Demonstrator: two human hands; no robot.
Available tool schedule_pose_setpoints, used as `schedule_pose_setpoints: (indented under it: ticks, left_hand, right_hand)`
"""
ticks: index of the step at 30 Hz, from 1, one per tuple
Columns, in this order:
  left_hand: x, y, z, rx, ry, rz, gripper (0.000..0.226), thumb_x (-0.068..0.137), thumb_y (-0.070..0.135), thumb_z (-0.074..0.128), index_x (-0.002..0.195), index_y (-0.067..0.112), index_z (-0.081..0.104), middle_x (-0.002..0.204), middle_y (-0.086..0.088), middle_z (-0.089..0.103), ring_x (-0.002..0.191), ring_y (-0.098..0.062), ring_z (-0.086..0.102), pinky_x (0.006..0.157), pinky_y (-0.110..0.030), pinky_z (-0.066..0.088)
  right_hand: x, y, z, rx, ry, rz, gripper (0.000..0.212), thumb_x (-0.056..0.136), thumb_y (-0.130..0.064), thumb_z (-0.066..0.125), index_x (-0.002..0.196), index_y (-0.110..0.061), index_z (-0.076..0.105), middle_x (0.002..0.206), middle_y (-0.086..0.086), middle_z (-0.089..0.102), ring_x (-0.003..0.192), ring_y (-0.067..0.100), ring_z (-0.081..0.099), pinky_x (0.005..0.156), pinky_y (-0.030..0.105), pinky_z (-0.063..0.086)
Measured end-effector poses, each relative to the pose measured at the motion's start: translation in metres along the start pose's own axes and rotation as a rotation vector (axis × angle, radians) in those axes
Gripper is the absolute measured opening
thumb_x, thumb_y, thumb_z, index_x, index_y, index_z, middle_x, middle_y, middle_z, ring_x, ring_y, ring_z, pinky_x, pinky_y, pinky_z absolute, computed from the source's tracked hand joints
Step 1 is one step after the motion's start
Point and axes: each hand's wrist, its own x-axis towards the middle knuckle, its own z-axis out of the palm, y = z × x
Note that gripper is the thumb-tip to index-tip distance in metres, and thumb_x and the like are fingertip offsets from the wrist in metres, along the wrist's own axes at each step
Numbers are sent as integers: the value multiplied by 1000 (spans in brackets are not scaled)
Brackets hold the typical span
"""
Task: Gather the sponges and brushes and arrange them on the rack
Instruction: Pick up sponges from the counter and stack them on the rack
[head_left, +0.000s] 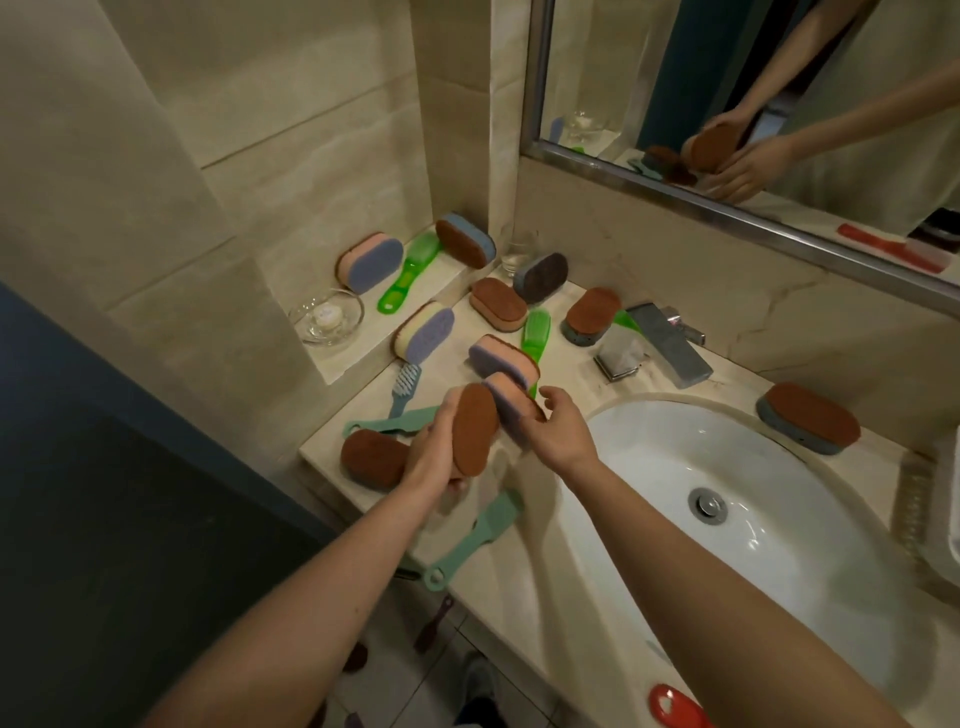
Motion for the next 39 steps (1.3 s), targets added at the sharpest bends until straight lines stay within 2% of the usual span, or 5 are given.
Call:
schedule_pose_setpoints:
  ticks: [17, 24, 28, 32, 39]
  left_hand:
    - [28, 8, 4, -144, 50, 50, 45, 86, 40, 63, 123, 16, 53, 111, -9, 65, 96, -25, 63, 92, -43, 52]
    - [5, 21, 20, -222, 72, 165, 35, 88, 40, 58, 115, 18, 52, 102, -6, 65, 87, -22, 63, 77, -38, 54]
    - [-17, 30, 46, -240, -25, 228, 37, 89, 38, 55, 119, 17, 53, 103, -7, 65, 91, -26, 63, 83, -43, 54]
    - [-39, 38, 76, -235, -117, 263, 26, 89, 36, 52, 112, 23, 54, 103, -5, 63, 88, -20, 60, 73, -36, 49]
    - [-92, 50, 138, -127, -391, 265, 28, 89, 40, 47, 107, 22, 59, 104, -7, 66, 93, -23, 62, 77, -35, 50]
  right_hand:
    - [16, 10, 13, -141, 1, -91, 41, 87, -23, 59, 127, -16, 56, 121, 9, 64, 106, 27, 59, 81, 30, 45]
    - [-7, -2, -5, 192, 150, -52, 27, 77, -23, 64, 100, -16, 53, 90, -3, 58, 82, 20, 54, 59, 27, 40]
    - [-26, -8, -29, 480, 87, 62, 32, 72, -9, 65, 91, -14, 39, 93, 10, 49, 80, 27, 56, 71, 48, 52]
    - [-47, -1, -67, 620, 120, 45, 32, 82, -14, 65, 98, -11, 38, 95, 9, 51, 77, 20, 58, 67, 33, 55]
    - [-83, 22, -146, 874, 325, 119, 23, 85, -30, 57, 99, -12, 51, 93, 3, 56, 86, 22, 60, 78, 43, 57]
